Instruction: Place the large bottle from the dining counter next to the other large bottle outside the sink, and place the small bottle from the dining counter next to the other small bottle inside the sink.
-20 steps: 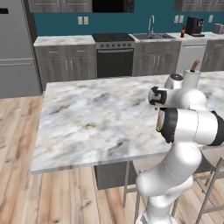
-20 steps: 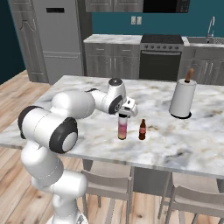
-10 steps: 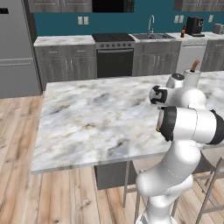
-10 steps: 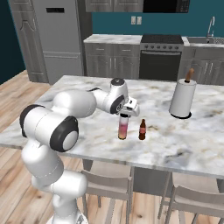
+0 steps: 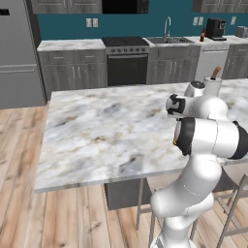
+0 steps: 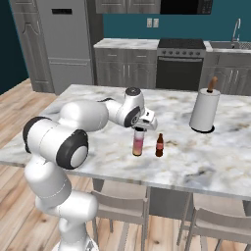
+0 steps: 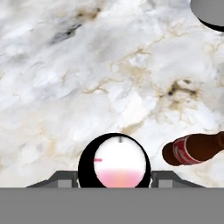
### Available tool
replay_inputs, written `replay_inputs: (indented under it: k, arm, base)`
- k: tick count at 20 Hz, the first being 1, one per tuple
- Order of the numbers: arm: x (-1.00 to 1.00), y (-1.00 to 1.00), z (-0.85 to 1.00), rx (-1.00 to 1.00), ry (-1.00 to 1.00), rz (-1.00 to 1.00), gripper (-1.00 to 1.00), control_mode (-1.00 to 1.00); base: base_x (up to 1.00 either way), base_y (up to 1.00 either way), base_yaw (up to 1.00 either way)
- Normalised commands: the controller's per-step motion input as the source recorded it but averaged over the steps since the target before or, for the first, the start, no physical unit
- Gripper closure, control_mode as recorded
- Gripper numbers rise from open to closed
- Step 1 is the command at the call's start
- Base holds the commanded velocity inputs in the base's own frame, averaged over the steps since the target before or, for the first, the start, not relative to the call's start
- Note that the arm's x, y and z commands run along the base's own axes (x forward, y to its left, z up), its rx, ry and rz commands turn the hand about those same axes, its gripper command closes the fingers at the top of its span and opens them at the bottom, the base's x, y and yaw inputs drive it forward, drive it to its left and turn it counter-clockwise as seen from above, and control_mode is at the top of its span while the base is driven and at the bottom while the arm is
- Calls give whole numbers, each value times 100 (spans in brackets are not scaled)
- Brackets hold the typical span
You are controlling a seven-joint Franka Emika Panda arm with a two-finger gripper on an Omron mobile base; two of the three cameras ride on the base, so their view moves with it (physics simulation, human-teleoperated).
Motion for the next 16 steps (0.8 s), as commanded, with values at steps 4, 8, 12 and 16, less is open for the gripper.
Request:
replay_inputs:
  k: [4,8,12,16]
  arm:
    - [0,0,0,4,0,0,100,-100]
    - [-4,6,15,4,-5,1,100,-100]
    - [-9,15,20,2,-5,1,100,-100]
    - [-12,13,6,0,-3,0,100,-100]
  base:
    - [0,0,0]
    - [0,0,0]
    - [0,0,0]
    - [0,0,0]
